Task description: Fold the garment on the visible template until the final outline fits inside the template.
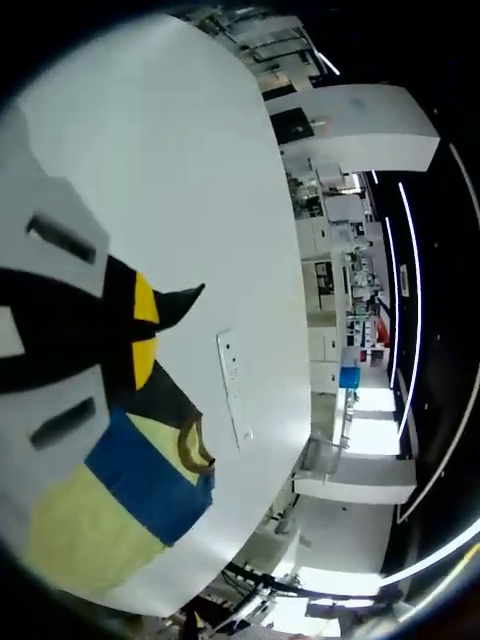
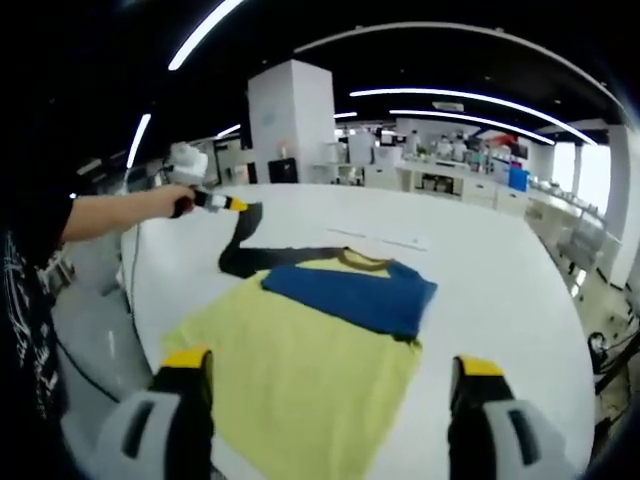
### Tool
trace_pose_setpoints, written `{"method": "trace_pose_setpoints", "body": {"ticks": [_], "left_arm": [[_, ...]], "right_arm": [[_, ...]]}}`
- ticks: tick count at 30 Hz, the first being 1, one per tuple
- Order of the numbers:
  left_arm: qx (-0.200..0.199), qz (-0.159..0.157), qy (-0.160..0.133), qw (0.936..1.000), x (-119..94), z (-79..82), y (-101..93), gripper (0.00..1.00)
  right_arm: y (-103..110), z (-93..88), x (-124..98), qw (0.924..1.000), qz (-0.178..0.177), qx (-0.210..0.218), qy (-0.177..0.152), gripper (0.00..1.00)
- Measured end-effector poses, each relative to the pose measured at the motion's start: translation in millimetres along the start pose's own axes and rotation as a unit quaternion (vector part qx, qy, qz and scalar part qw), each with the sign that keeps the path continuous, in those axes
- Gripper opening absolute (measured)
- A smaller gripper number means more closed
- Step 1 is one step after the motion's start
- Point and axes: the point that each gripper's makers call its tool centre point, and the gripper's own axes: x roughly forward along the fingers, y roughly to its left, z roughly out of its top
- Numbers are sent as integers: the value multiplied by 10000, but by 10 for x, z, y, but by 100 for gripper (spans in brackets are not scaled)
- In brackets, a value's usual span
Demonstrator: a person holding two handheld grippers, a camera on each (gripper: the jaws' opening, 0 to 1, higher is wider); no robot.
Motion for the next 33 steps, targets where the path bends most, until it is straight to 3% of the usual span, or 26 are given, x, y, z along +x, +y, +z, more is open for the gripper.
{"method": "trace_pose_setpoints", "body": {"ticks": [5,8,15,19,24,33], "left_arm": [[-166,-125,-100,9997,55,85,-219,0],[-512,-261,-164,9982,91,125,-381,0],[-474,-419,-274,9976,230,235,-664,0],[-464,-521,-309,9971,341,273,-844,0],[-427,-783,-281,9956,403,300,-1176,0],[-278,-1135,-304,9927,504,411,-1581,0]], "right_arm": [[-6,-40,-21,10000,-5,-21,49,100],[-35,-23,-53,9999,-30,131,-63,100],[-74,-44,-49,9998,-92,152,-33,100],[-115,-6,-74,9993,-138,303,-189,100],[-177,-42,-118,9992,-224,296,-139,100],[-280,-121,-189,9984,-377,422,-91,100]]}}
